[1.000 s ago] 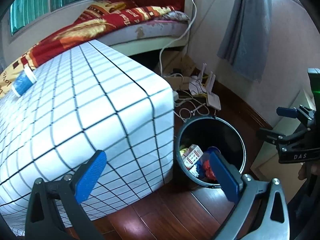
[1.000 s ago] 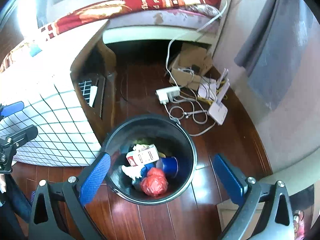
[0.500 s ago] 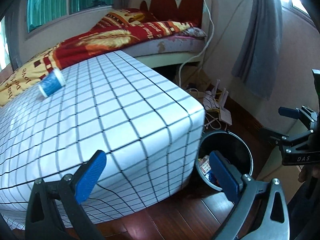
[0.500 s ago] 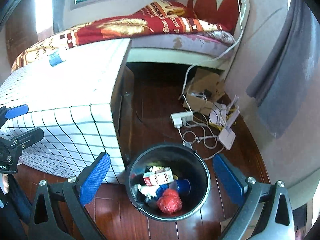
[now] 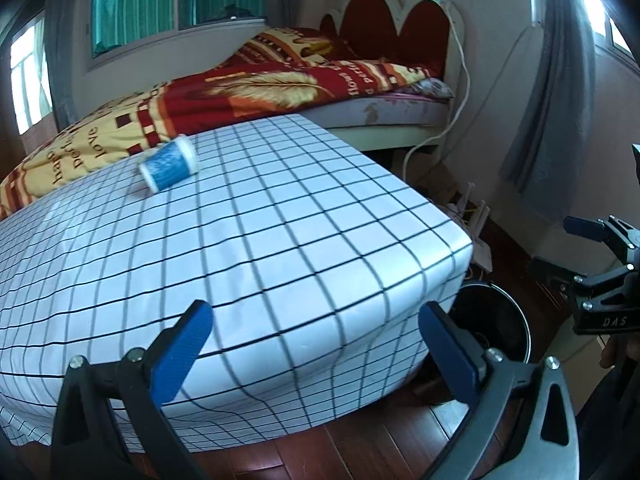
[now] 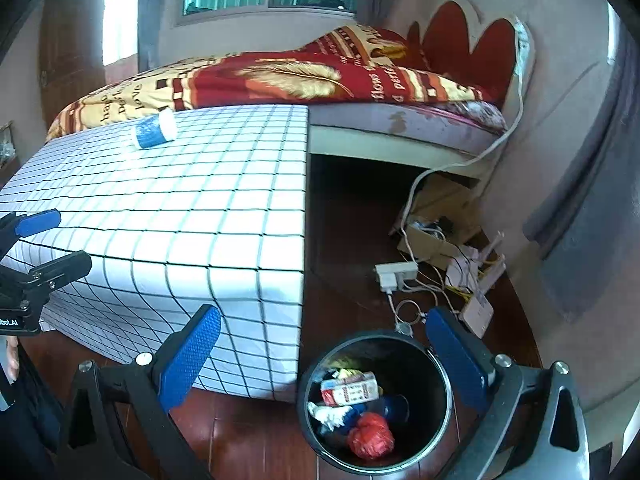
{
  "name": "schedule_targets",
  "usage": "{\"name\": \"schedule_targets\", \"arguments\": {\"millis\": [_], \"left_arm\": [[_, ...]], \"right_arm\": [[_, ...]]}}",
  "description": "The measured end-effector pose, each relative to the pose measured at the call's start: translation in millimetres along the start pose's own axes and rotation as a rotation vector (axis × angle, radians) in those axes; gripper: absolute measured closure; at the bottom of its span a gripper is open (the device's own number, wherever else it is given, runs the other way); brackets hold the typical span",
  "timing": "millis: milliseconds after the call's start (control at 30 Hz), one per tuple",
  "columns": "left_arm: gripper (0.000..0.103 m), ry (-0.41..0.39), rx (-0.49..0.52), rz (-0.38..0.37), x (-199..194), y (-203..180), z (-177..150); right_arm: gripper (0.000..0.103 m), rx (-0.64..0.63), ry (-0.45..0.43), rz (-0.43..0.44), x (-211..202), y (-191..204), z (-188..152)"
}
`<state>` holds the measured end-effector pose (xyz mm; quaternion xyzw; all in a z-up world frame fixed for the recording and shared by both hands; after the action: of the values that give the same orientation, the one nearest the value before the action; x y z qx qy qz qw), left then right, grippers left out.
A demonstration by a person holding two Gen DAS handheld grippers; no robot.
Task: Collect trash
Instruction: 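Move both tools back toward the blue-white cup on the mattress, then grasp the blue-white paper cup with the left tool while the right tool grasps the beige tissue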
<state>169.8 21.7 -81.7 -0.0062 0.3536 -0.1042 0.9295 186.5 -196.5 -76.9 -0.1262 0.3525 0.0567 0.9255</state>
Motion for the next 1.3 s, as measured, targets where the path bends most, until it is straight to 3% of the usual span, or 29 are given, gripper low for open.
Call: {"name": "schedule_targets", "arguments": {"millis": [533, 800, 967, 1133, 1300], "left_arm": [[0.0, -0.027, -0.067, 0.07, -22, 74, 8], [0.005, -0.04, -0.083, 0.131, -16, 138, 20], [0.005, -0.062, -0.035, 0.137, 7, 174, 40], [0.005, -0.032, 0.007, 0.128, 52, 199, 67], [0.005, -0.021, -0.009, 0.1, 86, 210, 84]], "right_arm": [[0.0, -0.092, -0.073, 0.122, 9, 82, 56], [0.0, -0.128, -0.105, 0.174, 23, 117, 98], [0.0, -0.133, -0.092, 0.191, 56, 140, 127], [0.0, -0.121, -0.045, 0.191, 106, 158, 156], [0.0, -0.109, 0.001, 0.18, 152, 169, 179]]}}
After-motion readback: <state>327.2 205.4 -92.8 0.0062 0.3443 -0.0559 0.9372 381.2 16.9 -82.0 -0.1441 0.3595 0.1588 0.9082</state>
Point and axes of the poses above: each gripper's, at about its wrist camera, not at the fingertips, and x roughly the way its jaws point, y to its left, z to its top, the point moved 5 cm from there along x, roughly the way its jaws point, and after that the axes turned 4 degrees about -z, right-handed, at the moved point
